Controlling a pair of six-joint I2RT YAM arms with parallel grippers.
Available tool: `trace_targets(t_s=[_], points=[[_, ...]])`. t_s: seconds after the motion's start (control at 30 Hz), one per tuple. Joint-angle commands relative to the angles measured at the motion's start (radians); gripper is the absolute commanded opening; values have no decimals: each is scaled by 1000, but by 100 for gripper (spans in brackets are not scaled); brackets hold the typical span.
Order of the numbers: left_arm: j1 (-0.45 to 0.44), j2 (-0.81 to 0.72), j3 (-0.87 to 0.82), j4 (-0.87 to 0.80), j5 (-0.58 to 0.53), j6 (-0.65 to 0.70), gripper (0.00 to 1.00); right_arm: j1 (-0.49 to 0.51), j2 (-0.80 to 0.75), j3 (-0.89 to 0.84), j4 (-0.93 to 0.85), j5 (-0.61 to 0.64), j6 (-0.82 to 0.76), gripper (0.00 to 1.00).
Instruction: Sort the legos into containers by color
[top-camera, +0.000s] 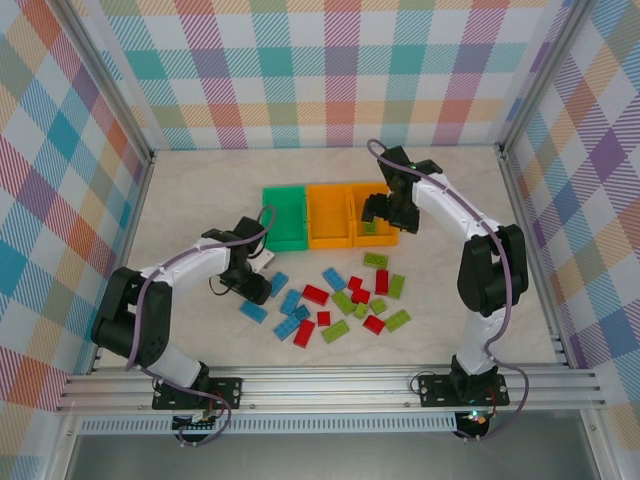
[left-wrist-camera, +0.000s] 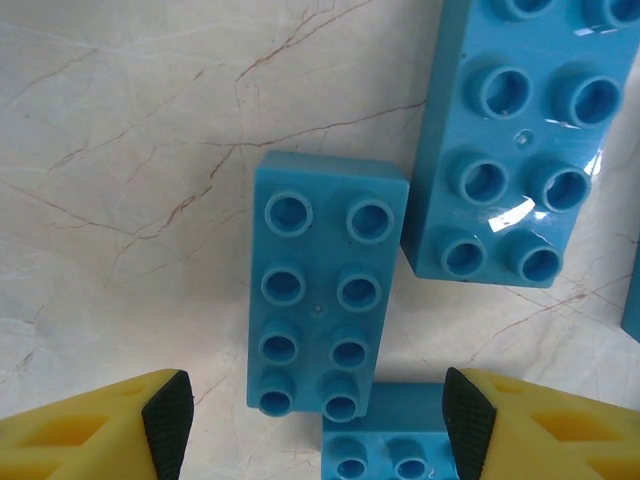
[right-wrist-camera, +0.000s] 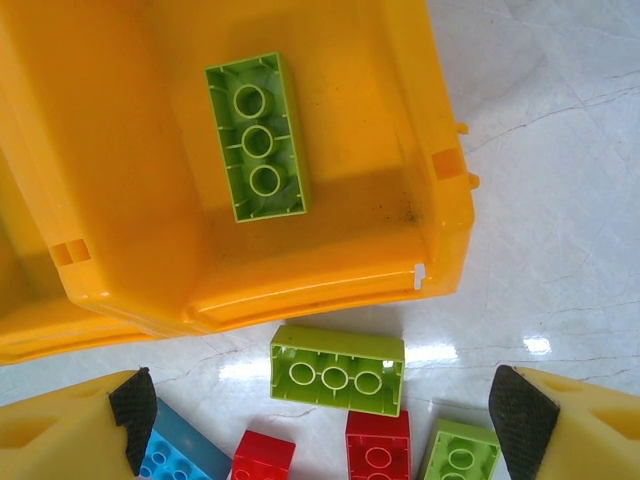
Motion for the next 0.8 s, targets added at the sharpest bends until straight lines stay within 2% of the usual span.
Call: trace_targets(t_s=[0.0, 0.17, 0.33, 0.47, 0.63, 0.77], points=[[-13, 23, -8, 7, 29, 19, 67, -6, -36, -15, -16, 8, -2, 88], [-13, 52, -11, 29, 34, 15, 63, -6, -41, -15, -12, 8, -5, 89], [-13, 91, -1, 30, 31, 12, 55, -8, -45, -13, -15, 13, -10, 89], [-10, 100, 6, 33, 9, -9, 39, -10, -48, -15, -18, 18, -13, 89], [0, 32, 7, 39, -15, -45, 26, -12, -59, -35, -10, 20, -11, 89], [3, -29, 29, 16, -52, -66, 23, -12, -62, -52, -2, 14, -6, 90]])
